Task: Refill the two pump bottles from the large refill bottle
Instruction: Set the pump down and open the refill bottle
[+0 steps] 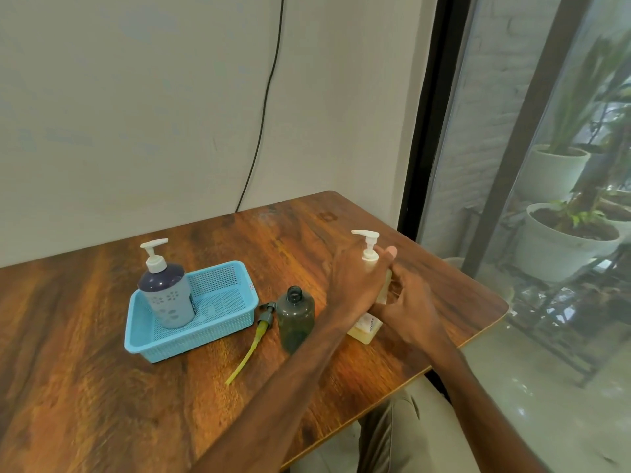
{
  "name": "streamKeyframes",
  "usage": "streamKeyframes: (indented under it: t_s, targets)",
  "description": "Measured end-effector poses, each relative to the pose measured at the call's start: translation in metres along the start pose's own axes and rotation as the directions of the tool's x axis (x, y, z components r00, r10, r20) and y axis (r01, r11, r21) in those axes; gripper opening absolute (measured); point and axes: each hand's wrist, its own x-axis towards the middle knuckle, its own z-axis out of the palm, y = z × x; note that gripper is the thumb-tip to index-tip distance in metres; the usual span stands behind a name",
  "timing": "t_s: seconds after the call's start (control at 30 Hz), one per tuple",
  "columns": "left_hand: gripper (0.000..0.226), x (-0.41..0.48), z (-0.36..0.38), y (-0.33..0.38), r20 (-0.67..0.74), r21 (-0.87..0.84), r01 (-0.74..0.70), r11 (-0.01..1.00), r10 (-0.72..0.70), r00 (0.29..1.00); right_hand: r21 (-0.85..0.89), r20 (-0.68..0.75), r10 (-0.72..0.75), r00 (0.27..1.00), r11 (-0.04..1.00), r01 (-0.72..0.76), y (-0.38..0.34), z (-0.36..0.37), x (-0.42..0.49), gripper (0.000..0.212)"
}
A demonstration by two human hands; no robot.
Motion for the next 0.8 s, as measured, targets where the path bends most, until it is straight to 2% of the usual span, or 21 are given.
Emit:
streamKeyframes:
  t_s: [0.1,0.17,0.27,0.37,0.47,0.57,0.63,0.73,0.8]
  targets:
    - [0.022,-0.015,-0.003,-0.012,0.075,-0.194,0.000,0.981,0.014,0.997,-0.005,0.002,-0.002,1.000,1.000,0.002,0.006,0.000,0.001,0.049]
    - [0.029,-0.022,-0.007,-0.018,0.101,-0.249,-0.014,0.968,0.040,0.994,0.006,0.003,-0.015,1.000,1.000,0.015,0.006,0.001,0.001,0.053]
    - [0.031,-0.024,-0.012,-0.020,0.070,-0.273,-0.029,0.961,0.050,0.996,0.048,-0.003,-0.009,1.000,0.999,0.009,0.006,0.002,0.001,0.060]
    - [0.034,-0.022,-0.013,-0.014,0.008,-0.307,0.046,0.951,-0.046,0.999,0.062,-0.014,-0.004,1.000,0.998,0.005,0.004,0.003,0.001,0.062]
    - [0.050,-0.015,-0.011,-0.008,-0.062,-0.341,0.103,0.934,-0.132,0.989,0.063,-0.016,0.005,1.000,0.998,-0.004,0.004,0.004,-0.001,0.063]
    - [0.060,-0.003,-0.007,0.000,-0.036,-0.349,0.175,0.921,-0.199,0.979,0.046,-0.011,0.024,1.000,0.999,-0.024,0.006,0.005,-0.001,0.070]
    - [0.058,0.004,-0.002,0.004,-0.010,-0.298,0.186,0.936,-0.198,0.980,0.033,-0.013,0.007,1.000,0.999,-0.007,0.006,0.005,-0.001,0.071]
    - [0.043,0.002,0.002,0.000,-0.016,-0.146,0.073,0.987,-0.076,0.997,0.035,-0.020,-0.031,0.999,0.999,0.032,0.005,0.003,0.000,0.070]
    - [0.031,-0.011,-0.001,-0.003,0.014,-0.132,0.005,0.991,-0.003,1.000,0.041,-0.009,-0.035,0.999,0.999,0.035,0.006,0.003,0.001,0.067]
